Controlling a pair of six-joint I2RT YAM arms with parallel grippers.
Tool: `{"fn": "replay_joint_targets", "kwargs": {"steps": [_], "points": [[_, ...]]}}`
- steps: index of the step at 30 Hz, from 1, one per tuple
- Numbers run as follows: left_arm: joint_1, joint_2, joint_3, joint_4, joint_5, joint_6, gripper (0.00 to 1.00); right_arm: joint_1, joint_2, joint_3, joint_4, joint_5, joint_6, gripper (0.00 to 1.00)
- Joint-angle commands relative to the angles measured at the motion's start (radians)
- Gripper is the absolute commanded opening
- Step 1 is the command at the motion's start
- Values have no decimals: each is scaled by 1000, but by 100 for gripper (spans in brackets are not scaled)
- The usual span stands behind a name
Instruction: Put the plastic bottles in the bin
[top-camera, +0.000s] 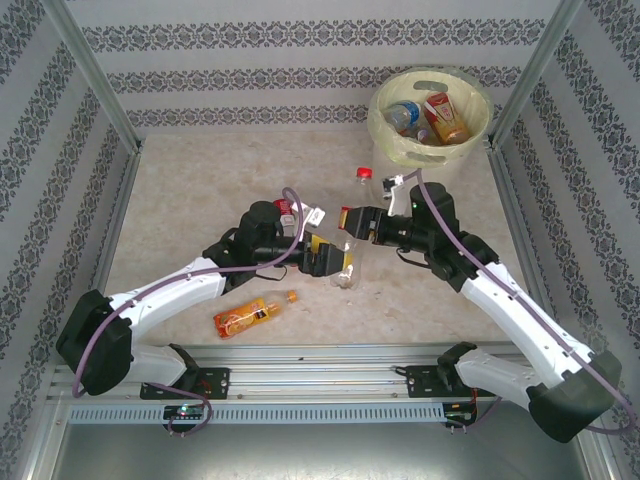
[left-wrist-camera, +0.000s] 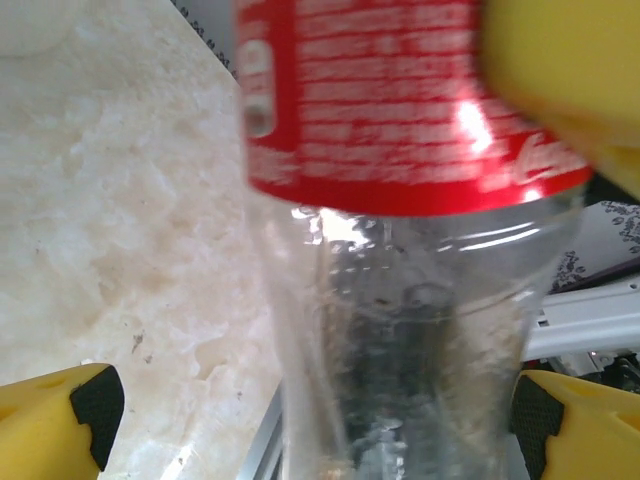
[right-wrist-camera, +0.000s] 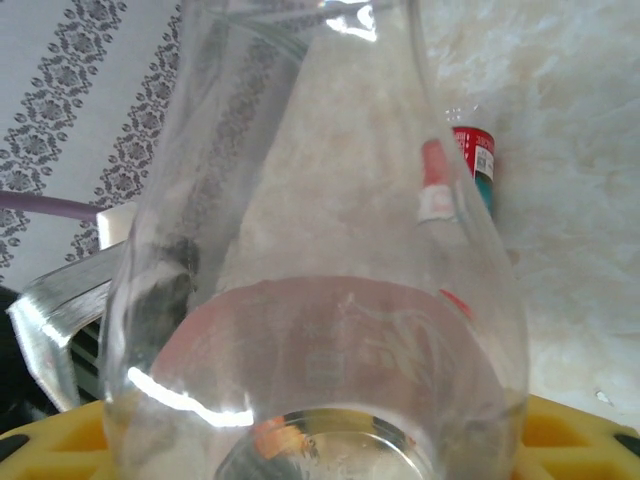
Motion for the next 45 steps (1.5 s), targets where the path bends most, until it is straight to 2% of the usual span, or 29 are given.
{"fn": "replay_joint_targets", "kwargs": {"steps": [1,13,20,26,29,37,45], "points": [[-9,-26,55,59,-38,52,100,-25,-32,70,-84,33,-70,57],[-10,-35,87,260,-174,212,100,-139,-24,369,-370,231,-282,58],[-10,-17,-27,587,-221,253,100,-178,63,576,-453,408,-413,58],[-10,-22,-37,583,-182,287,100,-210,183,785,-501,529,-525,59],[-10,-41,-25,520,-152,334,100,-240,253,879,-514,569,-560,58],[-10,-85,-15,386,-165,437,100,-286,472,1170,-543,664,-647,58],[-10,-78,4,323,-171,465,100,-300,721,1462,-622,709,-700,57]]}}
